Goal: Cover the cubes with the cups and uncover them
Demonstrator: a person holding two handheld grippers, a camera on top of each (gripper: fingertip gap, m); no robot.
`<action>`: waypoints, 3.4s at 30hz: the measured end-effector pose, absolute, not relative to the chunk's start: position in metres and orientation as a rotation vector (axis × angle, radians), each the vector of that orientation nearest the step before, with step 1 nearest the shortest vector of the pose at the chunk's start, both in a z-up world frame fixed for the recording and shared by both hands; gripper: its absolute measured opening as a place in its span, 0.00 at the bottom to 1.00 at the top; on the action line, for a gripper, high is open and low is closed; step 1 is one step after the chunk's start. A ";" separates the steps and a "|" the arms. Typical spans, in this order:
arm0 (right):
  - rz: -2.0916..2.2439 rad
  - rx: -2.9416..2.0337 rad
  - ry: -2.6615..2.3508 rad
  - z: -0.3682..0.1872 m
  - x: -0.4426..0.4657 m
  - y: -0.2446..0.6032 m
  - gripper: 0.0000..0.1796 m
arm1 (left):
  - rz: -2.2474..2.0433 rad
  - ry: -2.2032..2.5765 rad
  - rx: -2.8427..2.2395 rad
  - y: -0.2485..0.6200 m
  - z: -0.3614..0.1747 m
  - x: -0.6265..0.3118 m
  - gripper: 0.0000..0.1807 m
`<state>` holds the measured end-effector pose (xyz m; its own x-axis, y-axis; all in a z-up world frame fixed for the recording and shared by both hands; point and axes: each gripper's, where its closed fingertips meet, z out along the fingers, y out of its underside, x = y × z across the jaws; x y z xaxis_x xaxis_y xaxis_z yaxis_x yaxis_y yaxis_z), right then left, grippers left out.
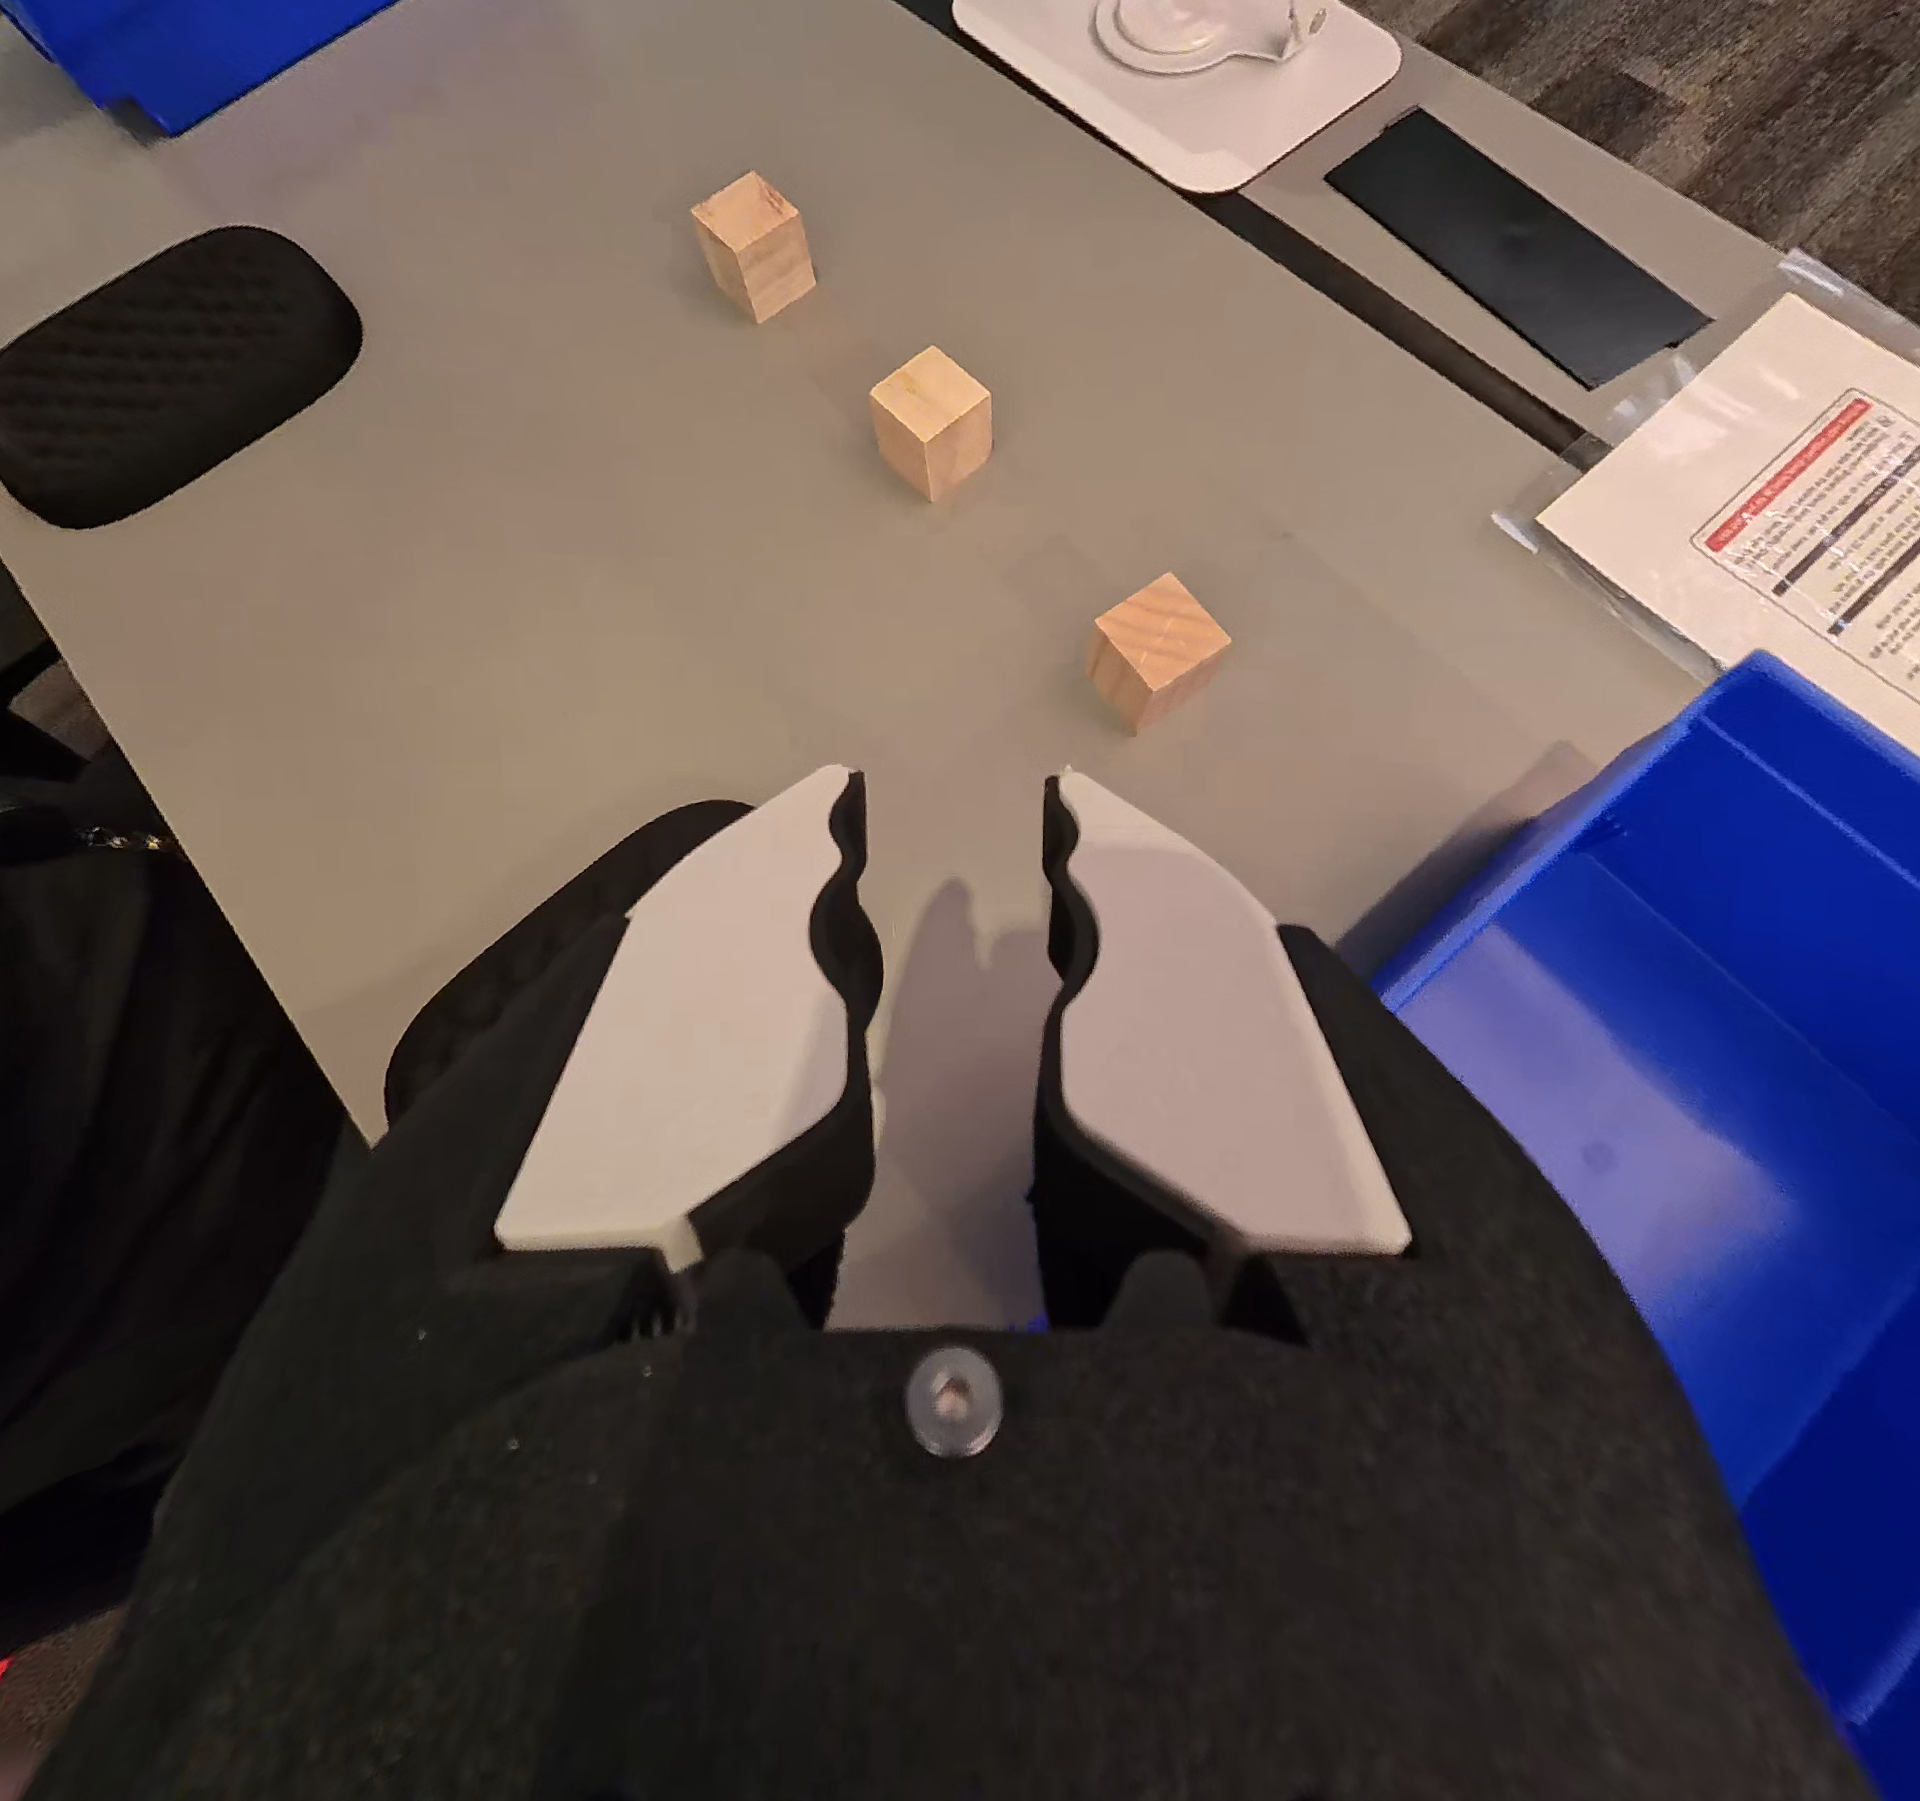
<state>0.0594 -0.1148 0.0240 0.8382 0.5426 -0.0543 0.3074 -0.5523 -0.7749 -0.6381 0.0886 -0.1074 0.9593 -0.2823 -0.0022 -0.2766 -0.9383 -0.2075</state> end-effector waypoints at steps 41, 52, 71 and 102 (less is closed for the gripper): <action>0.376 -2.177 -0.525 0.026 0.085 -0.132 0.18 | -0.160 0.991 -2.504 0.082 0.058 -0.550 0.25; 0.333 -2.231 -0.546 0.020 0.068 -0.147 0.18 | 0.050 1.970 -2.200 0.124 -0.078 -0.411 0.25; 0.292 -2.310 -0.458 0.010 0.079 -0.160 0.18 | 0.139 2.422 -1.853 0.165 -0.137 -0.387 0.24; 0.340 -2.294 -0.469 0.001 0.081 -0.142 0.18 | -0.362 1.053 -1.816 0.198 0.105 -0.568 0.24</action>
<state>0.0807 -0.1423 0.0008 0.8974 0.4298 -0.0998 0.2288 -0.6467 -0.7276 -0.5683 0.1982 0.1046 0.5818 -0.7891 -0.1972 -0.5011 -0.1568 -0.8510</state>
